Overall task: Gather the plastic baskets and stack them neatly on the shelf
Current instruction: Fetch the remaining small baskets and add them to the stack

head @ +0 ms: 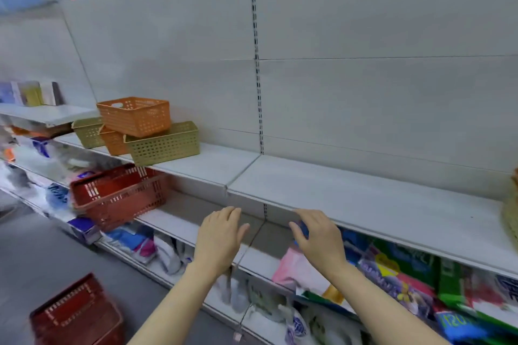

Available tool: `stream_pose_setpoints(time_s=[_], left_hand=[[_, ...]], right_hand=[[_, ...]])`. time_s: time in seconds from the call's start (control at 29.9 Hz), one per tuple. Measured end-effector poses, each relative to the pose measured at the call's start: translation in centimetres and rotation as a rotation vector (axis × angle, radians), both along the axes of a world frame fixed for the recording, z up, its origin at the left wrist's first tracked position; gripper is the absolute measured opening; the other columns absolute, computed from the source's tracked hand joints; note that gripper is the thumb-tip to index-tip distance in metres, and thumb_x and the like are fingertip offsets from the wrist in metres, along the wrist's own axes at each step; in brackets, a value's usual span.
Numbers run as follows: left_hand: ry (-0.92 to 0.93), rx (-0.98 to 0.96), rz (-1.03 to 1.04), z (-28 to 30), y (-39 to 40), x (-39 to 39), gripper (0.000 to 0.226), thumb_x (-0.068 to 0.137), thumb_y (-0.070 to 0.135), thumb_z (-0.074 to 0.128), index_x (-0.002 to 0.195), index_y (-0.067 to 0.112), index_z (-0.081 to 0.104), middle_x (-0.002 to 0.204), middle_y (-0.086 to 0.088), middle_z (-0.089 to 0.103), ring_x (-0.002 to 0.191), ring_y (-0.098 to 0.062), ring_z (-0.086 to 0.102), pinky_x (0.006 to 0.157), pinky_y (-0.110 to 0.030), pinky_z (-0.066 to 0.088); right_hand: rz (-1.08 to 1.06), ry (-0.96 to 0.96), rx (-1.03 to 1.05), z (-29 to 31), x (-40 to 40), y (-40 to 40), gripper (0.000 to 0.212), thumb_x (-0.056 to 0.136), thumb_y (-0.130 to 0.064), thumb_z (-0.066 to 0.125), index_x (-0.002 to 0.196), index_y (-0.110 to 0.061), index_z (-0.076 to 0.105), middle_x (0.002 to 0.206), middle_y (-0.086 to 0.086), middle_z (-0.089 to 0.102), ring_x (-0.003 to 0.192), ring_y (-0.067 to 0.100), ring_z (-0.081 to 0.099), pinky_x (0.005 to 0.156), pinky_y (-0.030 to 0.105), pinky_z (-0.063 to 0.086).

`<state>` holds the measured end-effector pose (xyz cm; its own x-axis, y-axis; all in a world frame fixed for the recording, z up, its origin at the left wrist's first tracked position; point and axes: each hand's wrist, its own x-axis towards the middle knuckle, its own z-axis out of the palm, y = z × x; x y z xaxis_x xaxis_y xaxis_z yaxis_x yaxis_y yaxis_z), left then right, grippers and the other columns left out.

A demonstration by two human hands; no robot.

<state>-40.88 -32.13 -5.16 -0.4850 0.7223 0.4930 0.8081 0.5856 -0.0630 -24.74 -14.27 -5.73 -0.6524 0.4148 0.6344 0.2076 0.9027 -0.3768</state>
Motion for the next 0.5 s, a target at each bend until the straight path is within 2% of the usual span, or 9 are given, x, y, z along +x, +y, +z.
stream_pose_setpoints(time_s=[0.13, 0.33, 0.43, 0.5], left_hand=[[-0.034, 0.027, 0.115, -0.6, -1.9, -4.7, 0.040, 0.085, 0.038, 0.061, 0.103, 0.005, 0.075, 0.098, -0.009, 0.074, 0.076, -0.032, 0.071, 0.065, -0.040, 0.059], [0.010, 0.065, 0.271, -0.4, -4.6, -11.4, 0.036, 0.090, 0.036, 0.060, 0.101, 0.004, 0.074, 0.096, -0.011, 0.073, 0.074, -0.035, 0.070, 0.063, -0.042, 0.056], [-0.036, 0.089, 0.336, 0.1, -5.8, -14.5, 0.030, 0.087, 0.026, 0.077, 0.105, 0.003, 0.074, 0.099, -0.013, 0.073, 0.078, -0.037, 0.070, 0.065, -0.043, 0.056], [-0.041, 0.090, 0.352, 0.9, -6.3, -16.3, 0.031, 0.086, 0.025, 0.079, 0.107, 0.003, 0.074, 0.100, -0.014, 0.073, 0.080, -0.038, 0.070, 0.066, -0.044, 0.055]], right_hand=[[0.089, 0.028, 0.022, 0.4, -5.8, -0.1, 0.033, 0.084, -0.036, 0.052, 0.099, -0.013, 0.070, 0.090, 0.000, 0.071, 0.084, 0.022, 0.066, 0.070, 0.032, 0.055], [0.152, 0.061, 0.085, 0.5, -13.9, 0.4, 0.038, 0.085, -0.039, 0.048, 0.100, -0.014, 0.072, 0.094, -0.004, 0.072, 0.086, 0.017, 0.067, 0.069, 0.026, 0.053], [0.186, 0.052, 0.081, 0.2, -17.8, 0.3, 0.037, 0.084, -0.038, 0.049, 0.099, -0.013, 0.072, 0.091, -0.002, 0.072, 0.084, 0.019, 0.068, 0.066, 0.029, 0.056], [0.188, 0.049, 0.098, 0.1, -19.6, 0.2, 0.036, 0.082, -0.037, 0.050, 0.097, -0.013, 0.072, 0.089, -0.001, 0.072, 0.082, 0.021, 0.068, 0.064, 0.030, 0.056]])
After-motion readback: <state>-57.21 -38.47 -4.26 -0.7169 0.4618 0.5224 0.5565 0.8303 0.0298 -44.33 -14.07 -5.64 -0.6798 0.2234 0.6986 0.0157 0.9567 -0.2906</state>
